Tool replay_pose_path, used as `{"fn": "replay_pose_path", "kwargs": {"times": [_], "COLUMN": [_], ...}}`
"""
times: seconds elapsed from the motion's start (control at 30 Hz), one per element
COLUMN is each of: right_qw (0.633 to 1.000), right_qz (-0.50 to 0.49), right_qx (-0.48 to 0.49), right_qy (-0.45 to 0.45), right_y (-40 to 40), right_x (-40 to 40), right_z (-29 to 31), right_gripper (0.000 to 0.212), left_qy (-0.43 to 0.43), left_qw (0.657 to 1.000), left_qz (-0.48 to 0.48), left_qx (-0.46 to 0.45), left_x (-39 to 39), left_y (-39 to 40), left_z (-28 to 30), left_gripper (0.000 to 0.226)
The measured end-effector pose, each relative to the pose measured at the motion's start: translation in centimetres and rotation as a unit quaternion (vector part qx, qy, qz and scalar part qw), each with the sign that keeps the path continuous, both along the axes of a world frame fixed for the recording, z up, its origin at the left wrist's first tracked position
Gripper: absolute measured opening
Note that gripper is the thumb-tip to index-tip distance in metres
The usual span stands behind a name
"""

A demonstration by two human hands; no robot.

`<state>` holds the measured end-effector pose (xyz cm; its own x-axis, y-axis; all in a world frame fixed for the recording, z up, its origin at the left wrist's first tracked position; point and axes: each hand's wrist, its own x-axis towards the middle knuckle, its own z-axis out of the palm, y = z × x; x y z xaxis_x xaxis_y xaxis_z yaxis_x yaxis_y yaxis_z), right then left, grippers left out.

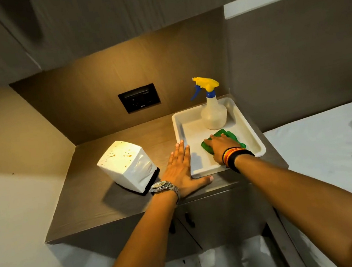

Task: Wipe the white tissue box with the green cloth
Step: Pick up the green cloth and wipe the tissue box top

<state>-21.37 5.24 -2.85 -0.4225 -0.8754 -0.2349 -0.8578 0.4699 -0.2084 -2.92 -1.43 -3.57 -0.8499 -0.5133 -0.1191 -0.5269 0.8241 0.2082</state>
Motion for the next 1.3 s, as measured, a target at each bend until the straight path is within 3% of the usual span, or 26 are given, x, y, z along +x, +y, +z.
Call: {"fn": "replay_pose_path", "kwargs": {"times": [0.1,0.23,0.37,0.5,0.7,0.87,1.03,1.3], "right_qw": [0.993,0.969,0.938,0.914,0.895,0.913,0.925,0.932], "right_qz": [-0.018,-0.047,0.038,0.140,0.271,0.333,0.311,0.287], "right_qx": [-0.112,-0.240,-0.342,-0.379,-0.351,-0.233,-0.216,-0.205], "right_qy": [0.031,-0.040,-0.047,-0.024,0.053,0.021,-0.045,-0.081], "right_y": [1.5,1.9,-1.7,-5.2,-6.3,-5.3,-5.2,-5.3], "right_x": [1.1,3.2,6.8,11.1,16.6,17.1,17.1,17.4], "right_z": [1.0,2.7,7.3,11.4,11.4,7.8,7.5,7.0], "right_gripper": [0.043,0.061,0.072,0.082,0.082,0.077,0.074,0.074], "left_qy": [0.027,0.140,0.200,0.245,0.237,0.229,0.261,0.384], "left_qw": [0.999,0.987,0.961,0.934,0.914,0.908,0.897,0.844], "left_qz": [-0.018,0.000,0.062,0.158,0.286,0.337,0.354,0.371], "left_qx": [-0.019,-0.082,-0.181,-0.207,-0.164,-0.092,-0.047,0.055], "left_x": [1.2,4.2,7.9,11.5,15.1,15.6,13.6,11.5], "left_y": [0.6,0.5,-0.9,-2.8,-3.2,-3.0,-2.9,-3.2], "left_z": [1.1,3.2,5.7,6.6,3.9,1.1,0.1,-1.4], "left_gripper": [0.126,0.111,0.100,0.101,0.111,0.129,0.128,0.127]}}
